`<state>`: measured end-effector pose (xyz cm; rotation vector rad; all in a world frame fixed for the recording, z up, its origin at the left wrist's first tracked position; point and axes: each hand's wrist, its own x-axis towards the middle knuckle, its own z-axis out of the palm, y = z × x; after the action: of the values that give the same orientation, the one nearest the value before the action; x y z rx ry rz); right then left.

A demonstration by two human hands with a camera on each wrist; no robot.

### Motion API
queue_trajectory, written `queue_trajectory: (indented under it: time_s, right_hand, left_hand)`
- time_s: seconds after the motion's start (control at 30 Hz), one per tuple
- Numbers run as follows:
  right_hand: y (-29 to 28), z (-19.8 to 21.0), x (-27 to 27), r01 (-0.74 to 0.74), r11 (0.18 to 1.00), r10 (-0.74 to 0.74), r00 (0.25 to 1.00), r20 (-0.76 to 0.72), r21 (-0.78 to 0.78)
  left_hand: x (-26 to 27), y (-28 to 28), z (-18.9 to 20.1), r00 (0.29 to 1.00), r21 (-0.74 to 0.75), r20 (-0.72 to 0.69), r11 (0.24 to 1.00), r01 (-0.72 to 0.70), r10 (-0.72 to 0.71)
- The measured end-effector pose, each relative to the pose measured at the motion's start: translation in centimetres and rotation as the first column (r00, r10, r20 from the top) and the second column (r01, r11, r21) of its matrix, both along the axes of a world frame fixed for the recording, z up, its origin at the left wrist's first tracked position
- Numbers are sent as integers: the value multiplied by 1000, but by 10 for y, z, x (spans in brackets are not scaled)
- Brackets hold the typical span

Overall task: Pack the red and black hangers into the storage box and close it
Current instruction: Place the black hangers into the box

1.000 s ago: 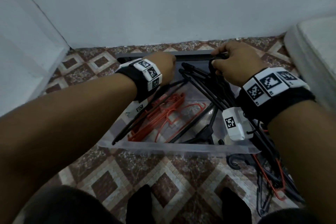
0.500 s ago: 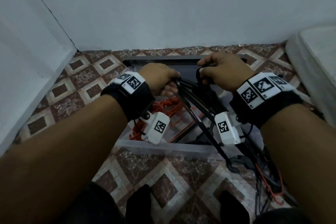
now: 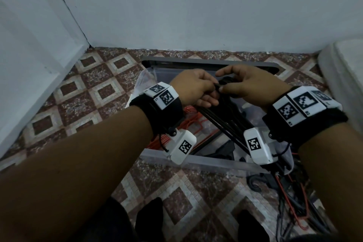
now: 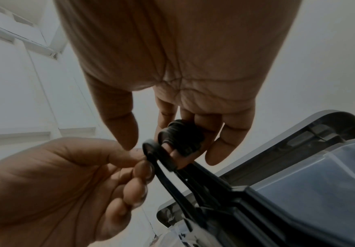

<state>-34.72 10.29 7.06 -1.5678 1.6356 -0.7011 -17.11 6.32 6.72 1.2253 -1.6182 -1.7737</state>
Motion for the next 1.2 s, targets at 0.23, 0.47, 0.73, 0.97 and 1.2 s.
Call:
queue_trajectory:
  time_s: [0.23,0.47,0.73,0.97,1.2]
  right_hand:
    - [-3,-2,3,179,980,-174,983,57,-88]
    - [2,9,3,336,909,-282,932,229,-248]
    - [1,35,8,454,887,-246,625,741,-89]
    - [10,46,8,411,906,-91,420,903,-100]
    - [9,33,8,428,903,-206,355,912,37]
  left_hand:
    - [-8,5,-6,999,-58,-23,998,-36,35]
    - [20,3,-40,306,-17,916,735,678,-261]
    - [6,0,-60,898,-24,429,993,117,-96]
    - [0,-9,-47,935,5,-130,943,-331,329]
    - [16,-26,-34,902,-295,-63,855,-426,427]
